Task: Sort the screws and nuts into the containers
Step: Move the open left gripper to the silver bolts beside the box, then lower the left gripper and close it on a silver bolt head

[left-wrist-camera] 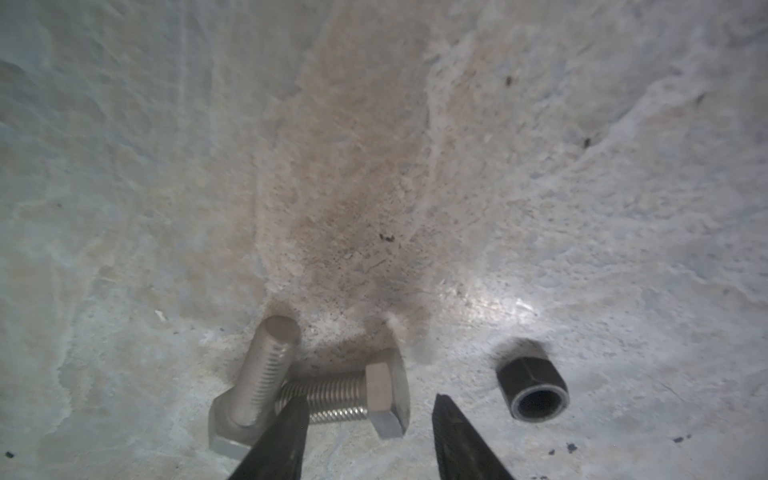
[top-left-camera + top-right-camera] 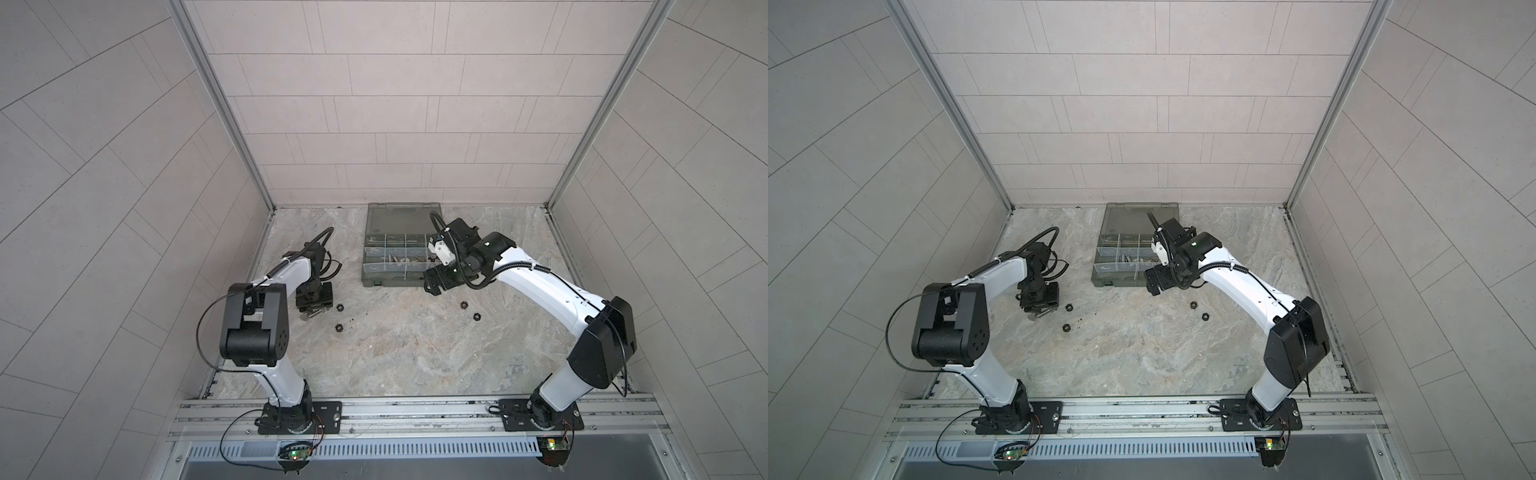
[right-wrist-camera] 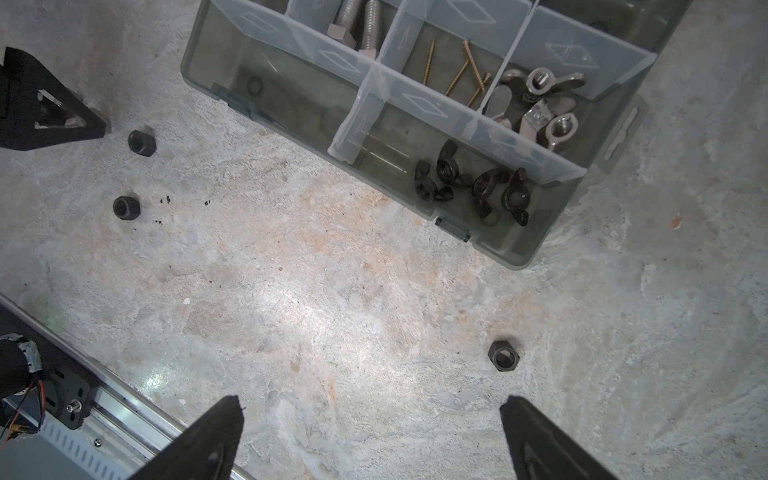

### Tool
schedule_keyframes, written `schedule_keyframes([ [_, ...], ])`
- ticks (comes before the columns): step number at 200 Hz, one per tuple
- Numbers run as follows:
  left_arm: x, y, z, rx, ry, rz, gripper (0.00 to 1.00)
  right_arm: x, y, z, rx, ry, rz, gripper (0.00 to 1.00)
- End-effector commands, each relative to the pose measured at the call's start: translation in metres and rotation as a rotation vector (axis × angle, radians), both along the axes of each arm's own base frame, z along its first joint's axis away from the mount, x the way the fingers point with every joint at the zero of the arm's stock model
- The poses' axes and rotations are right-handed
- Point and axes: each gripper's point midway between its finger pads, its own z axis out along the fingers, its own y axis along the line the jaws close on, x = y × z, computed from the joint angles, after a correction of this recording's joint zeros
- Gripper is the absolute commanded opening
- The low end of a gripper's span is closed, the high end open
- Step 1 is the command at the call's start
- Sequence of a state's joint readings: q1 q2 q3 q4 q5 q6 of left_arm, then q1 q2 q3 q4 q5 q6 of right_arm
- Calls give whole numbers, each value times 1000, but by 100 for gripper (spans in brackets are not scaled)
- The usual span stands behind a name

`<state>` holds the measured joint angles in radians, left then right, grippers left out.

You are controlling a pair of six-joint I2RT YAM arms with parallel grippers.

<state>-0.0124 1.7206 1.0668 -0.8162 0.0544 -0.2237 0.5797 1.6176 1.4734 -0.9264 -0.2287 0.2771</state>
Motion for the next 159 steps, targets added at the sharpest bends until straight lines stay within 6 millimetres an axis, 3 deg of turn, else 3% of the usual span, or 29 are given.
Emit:
schedule_keyframes([
  [1,-4,9,-4,37,30,-25,54,-5,-5,2,-17,18,13,99],
  [159,-18,-18,-17,-103,81,12,38,-13,-15,-3,-22,40,-6,99],
])
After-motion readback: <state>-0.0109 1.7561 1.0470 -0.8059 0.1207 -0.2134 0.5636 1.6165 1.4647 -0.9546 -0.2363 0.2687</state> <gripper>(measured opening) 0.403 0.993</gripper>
